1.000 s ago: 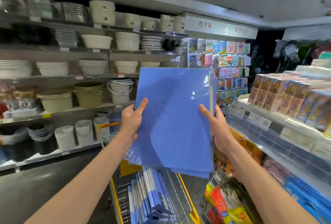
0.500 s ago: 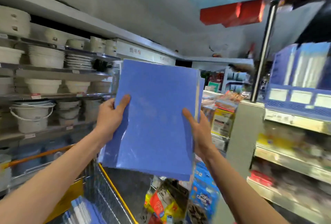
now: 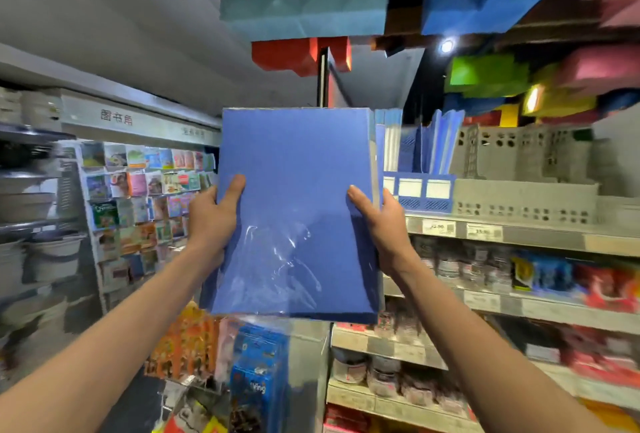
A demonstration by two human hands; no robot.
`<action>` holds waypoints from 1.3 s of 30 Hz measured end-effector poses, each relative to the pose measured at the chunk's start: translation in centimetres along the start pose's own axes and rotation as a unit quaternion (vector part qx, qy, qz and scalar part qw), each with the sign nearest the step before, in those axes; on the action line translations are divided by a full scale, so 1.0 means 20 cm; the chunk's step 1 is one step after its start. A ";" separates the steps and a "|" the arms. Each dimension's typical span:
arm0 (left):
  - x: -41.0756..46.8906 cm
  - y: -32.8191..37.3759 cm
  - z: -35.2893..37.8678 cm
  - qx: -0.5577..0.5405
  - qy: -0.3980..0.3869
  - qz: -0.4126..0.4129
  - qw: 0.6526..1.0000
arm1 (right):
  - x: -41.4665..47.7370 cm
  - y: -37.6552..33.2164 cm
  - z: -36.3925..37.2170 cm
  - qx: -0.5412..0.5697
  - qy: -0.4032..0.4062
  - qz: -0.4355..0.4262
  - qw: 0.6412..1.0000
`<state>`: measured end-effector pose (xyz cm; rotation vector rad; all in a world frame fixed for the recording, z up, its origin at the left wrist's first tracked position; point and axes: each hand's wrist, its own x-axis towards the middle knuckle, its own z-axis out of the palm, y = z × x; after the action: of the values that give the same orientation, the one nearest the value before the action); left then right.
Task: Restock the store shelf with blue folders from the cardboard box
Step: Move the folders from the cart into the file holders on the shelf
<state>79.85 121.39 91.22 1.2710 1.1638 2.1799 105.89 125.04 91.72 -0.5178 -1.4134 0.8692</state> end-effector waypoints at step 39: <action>0.66 -0.38 2.17 0.065 -0.345 0.135 0.927 | 1.53 -0.12 -0.92 -0.283 0.394 -0.247 0.839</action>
<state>108.68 155.01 103.54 2.1252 0.8756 1.5772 122.52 150.69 110.59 -0.7896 -0.9177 -0.2227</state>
